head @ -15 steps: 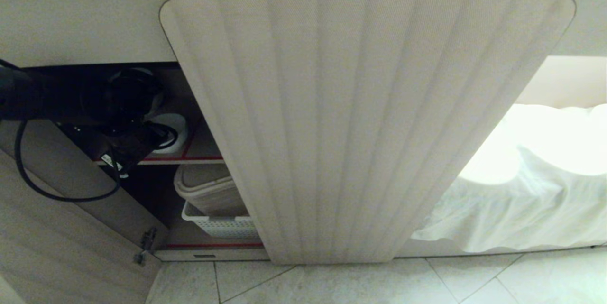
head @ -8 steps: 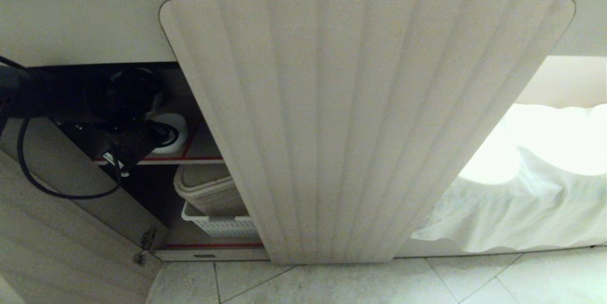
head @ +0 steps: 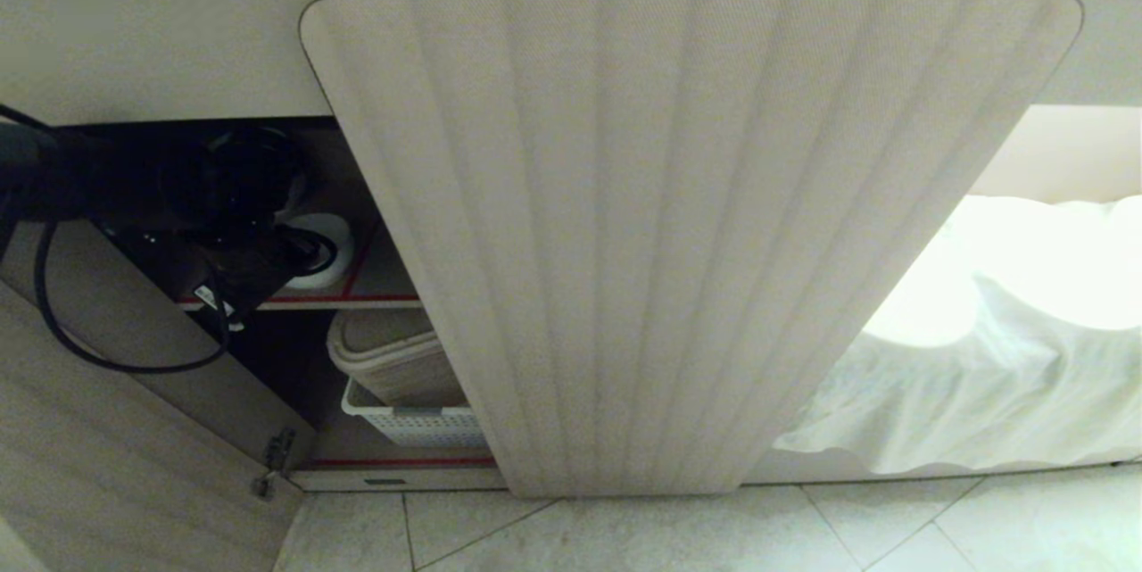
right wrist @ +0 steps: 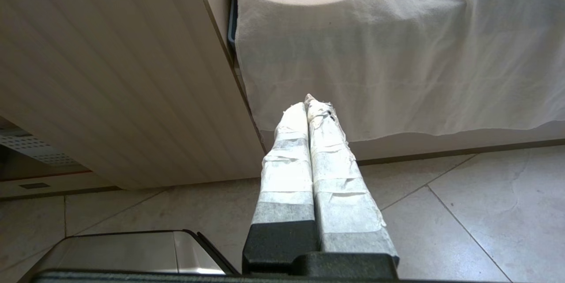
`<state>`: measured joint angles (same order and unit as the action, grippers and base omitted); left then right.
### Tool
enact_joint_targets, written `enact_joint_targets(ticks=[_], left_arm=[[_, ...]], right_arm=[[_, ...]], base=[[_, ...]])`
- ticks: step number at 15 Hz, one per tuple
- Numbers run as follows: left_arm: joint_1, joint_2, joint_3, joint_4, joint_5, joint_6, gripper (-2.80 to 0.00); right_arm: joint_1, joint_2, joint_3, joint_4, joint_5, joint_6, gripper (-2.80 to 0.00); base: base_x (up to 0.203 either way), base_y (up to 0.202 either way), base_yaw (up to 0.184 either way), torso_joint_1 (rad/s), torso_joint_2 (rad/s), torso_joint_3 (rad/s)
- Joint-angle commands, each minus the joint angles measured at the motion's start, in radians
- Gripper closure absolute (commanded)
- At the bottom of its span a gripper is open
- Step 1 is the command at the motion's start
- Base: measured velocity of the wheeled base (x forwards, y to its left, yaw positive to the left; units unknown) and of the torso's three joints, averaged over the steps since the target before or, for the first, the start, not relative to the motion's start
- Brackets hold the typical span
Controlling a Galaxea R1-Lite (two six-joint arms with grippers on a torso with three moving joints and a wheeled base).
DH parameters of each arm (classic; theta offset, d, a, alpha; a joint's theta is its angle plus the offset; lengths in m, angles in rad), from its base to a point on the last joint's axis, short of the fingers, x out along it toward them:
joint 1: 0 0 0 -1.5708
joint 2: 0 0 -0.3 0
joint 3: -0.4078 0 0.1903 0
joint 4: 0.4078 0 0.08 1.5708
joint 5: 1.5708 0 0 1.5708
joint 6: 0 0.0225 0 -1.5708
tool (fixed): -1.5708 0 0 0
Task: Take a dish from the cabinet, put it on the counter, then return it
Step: Take the bowl from the cabinet
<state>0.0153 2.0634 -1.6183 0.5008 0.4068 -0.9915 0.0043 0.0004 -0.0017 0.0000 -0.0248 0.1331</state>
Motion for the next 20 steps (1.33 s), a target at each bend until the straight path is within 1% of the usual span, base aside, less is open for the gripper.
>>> enact_joint_targets(ticks=[1,2,9,13,18,20], left_arm=[[-0.006,0.000,0.000,0.002,0.003,-0.006,-2.80],[-0.006,0.000,-0.001,0.002,0.003,-0.006,0.00],[-0.009,-0.005,-0.014,0.004,0.003,-0.004,0.00],[-0.012,-0.006,-0.015,0.031,0.003,-0.004,0.00],[-0.012,-0.011,-0.006,0.034,0.003,-0.006,0.00],[-0.012,-0.012,-0.007,0.059,0.003,-0.012,0.00]], right_arm=[[0.000,0.000,0.000,0.000,0.000,0.000,0.00],[0.000,0.000,0.000,0.000,0.000,0.000,0.00],[0.000,0.000,0.000,0.000,0.000,0.000,0.00],[0.000,0.000,0.000,0.000,0.000,0.000,0.00],[0.000,0.000,0.000,0.000,0.000,0.000,0.00],[0.000,0.000,0.000,0.000,0.000,0.000,0.00]], base=[[0.000,0.000,0.000,0.000,0.00,0.000],[0.000,0.000,0.000,0.000,0.00,0.000],[0.000,0.000,0.000,0.000,0.00,0.000],[0.000,0.000,0.000,0.000,0.00,0.000],[0.000,0.000,0.000,0.000,0.00,0.000],[0.000,0.000,0.000,0.000,0.00,0.000]])
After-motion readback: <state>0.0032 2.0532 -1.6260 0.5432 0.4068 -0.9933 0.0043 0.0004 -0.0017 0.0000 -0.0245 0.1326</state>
